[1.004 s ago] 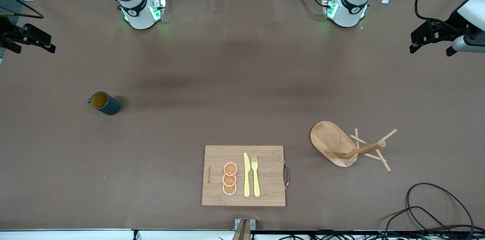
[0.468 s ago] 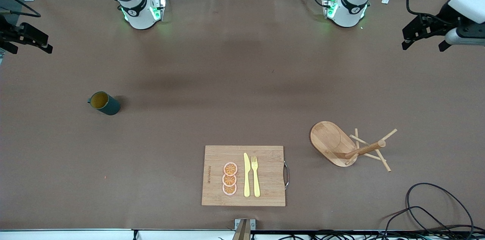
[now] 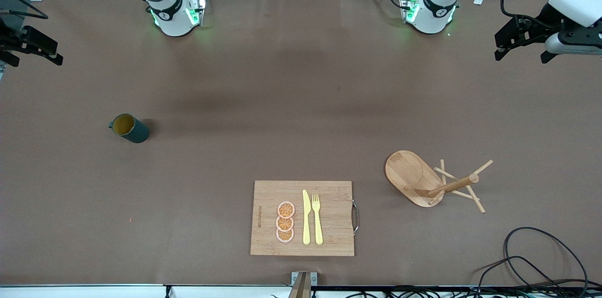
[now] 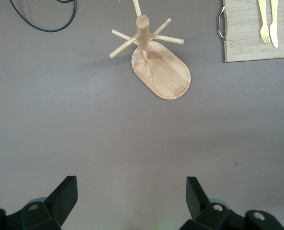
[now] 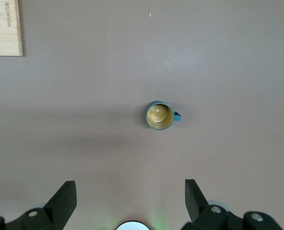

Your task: Transfer cup from left to right arm and place

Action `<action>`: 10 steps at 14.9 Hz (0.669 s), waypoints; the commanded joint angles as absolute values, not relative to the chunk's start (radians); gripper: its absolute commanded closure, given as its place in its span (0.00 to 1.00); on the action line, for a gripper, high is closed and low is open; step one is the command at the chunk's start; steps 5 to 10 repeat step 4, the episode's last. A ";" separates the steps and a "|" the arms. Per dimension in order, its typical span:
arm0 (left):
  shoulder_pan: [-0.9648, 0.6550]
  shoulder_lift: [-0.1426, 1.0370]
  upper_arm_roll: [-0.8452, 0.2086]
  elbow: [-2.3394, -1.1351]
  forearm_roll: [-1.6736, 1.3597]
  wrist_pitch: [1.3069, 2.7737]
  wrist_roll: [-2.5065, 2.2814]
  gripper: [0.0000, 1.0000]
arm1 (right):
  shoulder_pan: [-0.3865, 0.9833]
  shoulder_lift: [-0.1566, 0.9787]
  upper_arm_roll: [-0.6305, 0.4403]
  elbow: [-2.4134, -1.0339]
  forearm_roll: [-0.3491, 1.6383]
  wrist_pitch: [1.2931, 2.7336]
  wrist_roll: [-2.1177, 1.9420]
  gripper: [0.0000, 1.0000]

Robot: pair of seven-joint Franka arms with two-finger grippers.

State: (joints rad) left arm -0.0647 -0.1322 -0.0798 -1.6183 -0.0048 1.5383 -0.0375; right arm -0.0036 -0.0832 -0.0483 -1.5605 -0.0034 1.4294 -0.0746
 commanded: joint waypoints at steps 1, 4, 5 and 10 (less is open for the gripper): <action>-0.069 -0.120 -0.075 -1.591 0.002 1.508 -0.012 0.00 | -0.009 -0.103 -0.046 -1.571 -0.003 1.424 -0.092 0.00; -0.066 -0.120 -0.075 -1.591 -0.003 1.503 -0.014 0.00 | -0.009 -0.103 -0.048 -1.571 -0.003 1.422 -0.098 0.00; -0.066 -0.120 -0.075 -1.591 -0.003 1.503 -0.014 0.00 | -0.009 -0.103 -0.048 -1.571 -0.003 1.422 -0.098 0.00; -0.066 -0.120 -0.075 -1.591 -0.003 1.503 -0.014 0.00 | -0.009 -0.103 -0.048 -1.571 -0.003 1.422 -0.098 0.00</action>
